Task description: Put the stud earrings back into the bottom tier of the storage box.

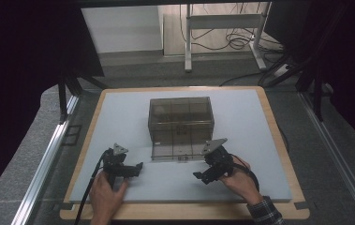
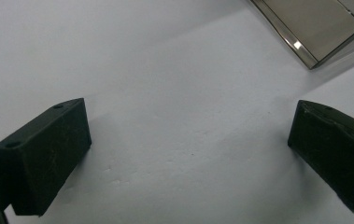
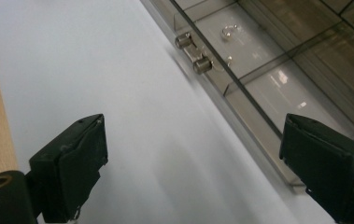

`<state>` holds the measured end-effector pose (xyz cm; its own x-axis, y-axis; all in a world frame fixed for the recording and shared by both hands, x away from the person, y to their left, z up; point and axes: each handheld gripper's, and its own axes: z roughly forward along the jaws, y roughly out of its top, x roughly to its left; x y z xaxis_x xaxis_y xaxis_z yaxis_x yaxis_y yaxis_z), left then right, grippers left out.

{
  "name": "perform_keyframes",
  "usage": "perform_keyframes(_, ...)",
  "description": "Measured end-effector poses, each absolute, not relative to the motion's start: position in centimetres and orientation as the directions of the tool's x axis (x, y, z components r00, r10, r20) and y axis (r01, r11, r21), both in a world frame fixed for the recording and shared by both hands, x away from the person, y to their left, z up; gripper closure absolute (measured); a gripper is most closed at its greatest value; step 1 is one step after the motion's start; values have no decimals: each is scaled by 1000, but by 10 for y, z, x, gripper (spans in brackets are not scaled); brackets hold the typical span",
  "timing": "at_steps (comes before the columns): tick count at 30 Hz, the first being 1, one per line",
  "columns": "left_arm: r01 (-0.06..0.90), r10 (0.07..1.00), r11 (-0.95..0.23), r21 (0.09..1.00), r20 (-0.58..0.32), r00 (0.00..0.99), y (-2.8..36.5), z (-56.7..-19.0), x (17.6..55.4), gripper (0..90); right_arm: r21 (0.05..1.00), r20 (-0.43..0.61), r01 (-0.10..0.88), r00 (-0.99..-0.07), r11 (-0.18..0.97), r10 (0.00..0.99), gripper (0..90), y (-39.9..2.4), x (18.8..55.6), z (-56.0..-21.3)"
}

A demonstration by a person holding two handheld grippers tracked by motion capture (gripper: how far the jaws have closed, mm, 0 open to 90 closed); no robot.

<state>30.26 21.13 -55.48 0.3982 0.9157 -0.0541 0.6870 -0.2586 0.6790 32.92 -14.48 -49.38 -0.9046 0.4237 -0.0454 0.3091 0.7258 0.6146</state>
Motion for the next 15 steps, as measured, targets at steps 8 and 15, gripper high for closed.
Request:
perform_keyframes(8, 687, 916, -258, 679, -54, 398, 211, -555, 303, 0, 620, -52, 314, -898, 720, 436, 69, -156, 322, -497)
perform_keyframes(15, 687, 916, -258, 680, -54, 398, 211, -555, 303, 0, 627, -50, 324, -891, 708, 452, 68, -165, 315, -501)
